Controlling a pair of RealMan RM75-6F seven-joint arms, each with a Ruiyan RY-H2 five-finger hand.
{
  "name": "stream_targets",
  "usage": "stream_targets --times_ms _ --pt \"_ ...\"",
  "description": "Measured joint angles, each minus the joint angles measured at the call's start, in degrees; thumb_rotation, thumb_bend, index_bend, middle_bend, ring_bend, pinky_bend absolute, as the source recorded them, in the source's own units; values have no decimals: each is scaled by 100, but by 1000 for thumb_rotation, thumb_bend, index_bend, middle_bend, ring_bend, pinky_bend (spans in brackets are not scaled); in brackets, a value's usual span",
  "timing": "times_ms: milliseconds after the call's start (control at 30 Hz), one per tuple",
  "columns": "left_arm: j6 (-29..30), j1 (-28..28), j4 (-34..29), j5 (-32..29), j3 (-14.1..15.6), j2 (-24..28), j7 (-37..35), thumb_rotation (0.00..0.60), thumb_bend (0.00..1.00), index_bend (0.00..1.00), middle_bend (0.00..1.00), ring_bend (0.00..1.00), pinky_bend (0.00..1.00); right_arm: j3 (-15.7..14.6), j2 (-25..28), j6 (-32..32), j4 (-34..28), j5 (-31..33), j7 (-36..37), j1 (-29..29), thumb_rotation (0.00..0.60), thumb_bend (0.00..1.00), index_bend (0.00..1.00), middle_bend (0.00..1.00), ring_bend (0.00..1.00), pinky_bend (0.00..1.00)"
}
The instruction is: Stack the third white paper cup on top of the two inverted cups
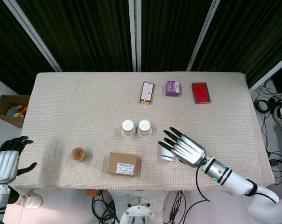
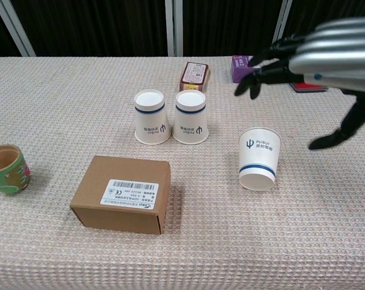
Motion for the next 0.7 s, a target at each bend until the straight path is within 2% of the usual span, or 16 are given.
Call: stream_targets --times_ms 100,233,500,700 --pt "14 8 -44 14 -1 19 35 600 49 306 229 213 229 -191 -45 93 304 -374 -298 -193 600 0 173 217 29 82" --pt "64 57 -83 3 3 42 38 600 50 309 229 213 229 -269 -258 150 781 -748 -599 -306 600 0 173 195 0 32" --pt "128 155 -115 -33 25 59 -41 600 50 313 229 213 229 -245 -917 321 1850 -1531 -927 -350 600 0 175 188 0 8" --pt "121 182 -130 -53 22 95 -122 600 50 313 229 214 229 -171 -1336 405 2440 -1800 -1043 -352 600 0 197 189 0 0"
